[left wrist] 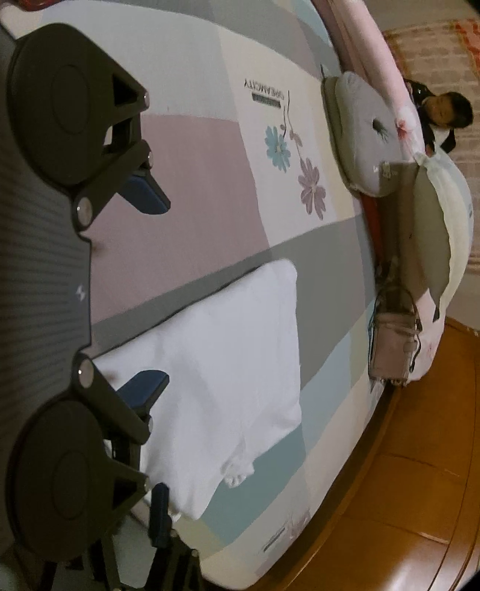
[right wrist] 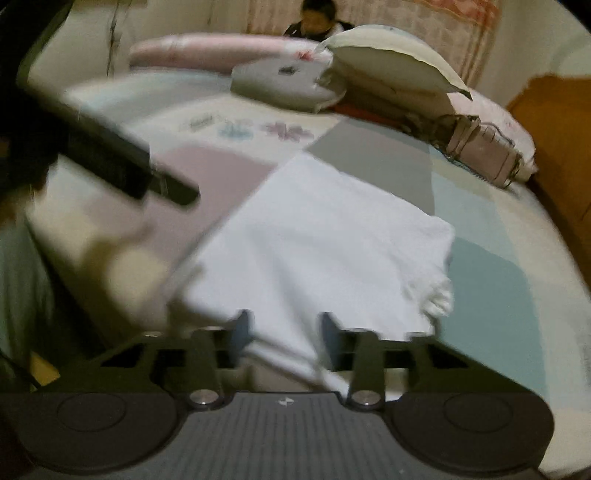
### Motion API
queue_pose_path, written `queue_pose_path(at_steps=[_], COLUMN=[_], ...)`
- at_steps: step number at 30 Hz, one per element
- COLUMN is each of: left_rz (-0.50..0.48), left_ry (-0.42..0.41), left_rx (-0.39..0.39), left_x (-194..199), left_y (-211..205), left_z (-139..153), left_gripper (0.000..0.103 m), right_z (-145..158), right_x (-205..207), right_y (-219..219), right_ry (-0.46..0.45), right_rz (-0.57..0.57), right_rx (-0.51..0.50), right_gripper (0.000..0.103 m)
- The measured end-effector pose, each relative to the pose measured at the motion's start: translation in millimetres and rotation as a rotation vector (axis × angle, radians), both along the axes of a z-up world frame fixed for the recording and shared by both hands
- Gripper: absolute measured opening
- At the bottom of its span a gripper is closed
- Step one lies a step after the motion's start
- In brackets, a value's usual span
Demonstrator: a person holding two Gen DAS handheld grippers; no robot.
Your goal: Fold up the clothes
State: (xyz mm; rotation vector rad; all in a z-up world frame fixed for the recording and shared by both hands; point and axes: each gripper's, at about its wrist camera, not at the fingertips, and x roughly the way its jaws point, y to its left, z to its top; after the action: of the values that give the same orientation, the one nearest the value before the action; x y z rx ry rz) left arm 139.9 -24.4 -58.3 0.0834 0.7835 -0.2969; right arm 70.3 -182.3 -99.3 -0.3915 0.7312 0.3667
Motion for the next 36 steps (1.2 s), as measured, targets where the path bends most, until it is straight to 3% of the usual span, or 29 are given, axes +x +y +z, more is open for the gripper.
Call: queue_pose_path(at_steps=[6,11,19,21,22,29,34,36], left_rz=[-0.045,-0.066,-0.069,-0.074,-0.078,-0.084,-0.097,-0.106], left_ry=[0.007,0.009,0.027,0.029,0.029,0.035,0.038,0.037], left_rx=[-0.023,-0.026,-0.03,-0.03,-0.027,-0.029,-0.019,-0.005], left_x=[-5,-8,-8,-7,-7,-5,-3,-3], left_y=[-10,-16,-14,-14,-14,-11,-13,-15], left_z=[-2,0,-2,-3,-3,-5,-8,-8], left_gripper=[0.091,0.091,0.091,0.091,0.091,0.091,0.091,0.091], right_z=[-2,-28,-55,-58,-59,-17,-46,-35], right_x=[-7,-7,1,1,2,-1,-3,-7], right_y=[-6,12,2,0,-1,-16,-20,-21], right_ry=[-0.06,-0.123,-0.165,-0.159,-0.155,-0.104,-0.007,-0.016], right_rz=[0.07,0.28,0.491,0.503,0.507,0.417,0.416,0.413], right_rx=[-0.206,-0.47,-0.771,-0.783,-0.785,-0.595,-0.634,-0.596], right_gripper=[0.031,0.031,0.031,0.008,0.005,0.004,0.003,0.003])
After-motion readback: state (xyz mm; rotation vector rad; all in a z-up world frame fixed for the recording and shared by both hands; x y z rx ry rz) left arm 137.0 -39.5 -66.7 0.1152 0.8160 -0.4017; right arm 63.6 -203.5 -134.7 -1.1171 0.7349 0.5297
